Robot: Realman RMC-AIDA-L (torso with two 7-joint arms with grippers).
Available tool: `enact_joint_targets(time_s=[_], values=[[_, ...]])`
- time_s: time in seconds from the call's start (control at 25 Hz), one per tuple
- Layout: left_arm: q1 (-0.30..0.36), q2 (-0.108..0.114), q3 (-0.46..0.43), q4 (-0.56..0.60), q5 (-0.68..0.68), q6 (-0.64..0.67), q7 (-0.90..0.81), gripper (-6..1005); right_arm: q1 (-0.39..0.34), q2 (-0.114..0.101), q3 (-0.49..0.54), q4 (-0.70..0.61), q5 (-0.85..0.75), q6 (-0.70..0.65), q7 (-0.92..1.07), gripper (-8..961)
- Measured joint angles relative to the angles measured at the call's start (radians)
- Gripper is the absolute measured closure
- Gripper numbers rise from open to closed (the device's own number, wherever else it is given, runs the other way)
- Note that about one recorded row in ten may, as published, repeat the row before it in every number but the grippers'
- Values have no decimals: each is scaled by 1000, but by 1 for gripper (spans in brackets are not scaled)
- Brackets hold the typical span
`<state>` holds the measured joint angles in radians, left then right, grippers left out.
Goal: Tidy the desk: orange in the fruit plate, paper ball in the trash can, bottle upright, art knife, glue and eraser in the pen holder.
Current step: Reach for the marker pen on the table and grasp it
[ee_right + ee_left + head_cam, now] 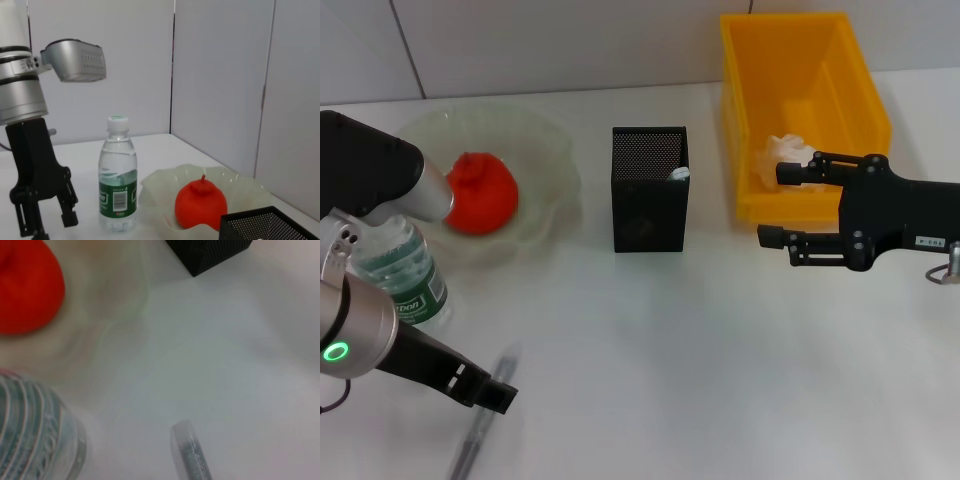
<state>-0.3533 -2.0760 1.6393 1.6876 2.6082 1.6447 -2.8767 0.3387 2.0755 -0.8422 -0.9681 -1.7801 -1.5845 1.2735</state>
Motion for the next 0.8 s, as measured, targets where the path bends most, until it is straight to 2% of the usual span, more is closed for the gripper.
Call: enact_joint_targets(time_s=[0.44, 0.8], values=[[11, -3, 47, -26, 0, -23, -1, 224, 22, -1, 35, 57, 1, 0, -29, 185], [-11, 2, 66, -108, 34, -73, -1, 225, 28, -1, 35, 63, 1, -4, -29, 185]])
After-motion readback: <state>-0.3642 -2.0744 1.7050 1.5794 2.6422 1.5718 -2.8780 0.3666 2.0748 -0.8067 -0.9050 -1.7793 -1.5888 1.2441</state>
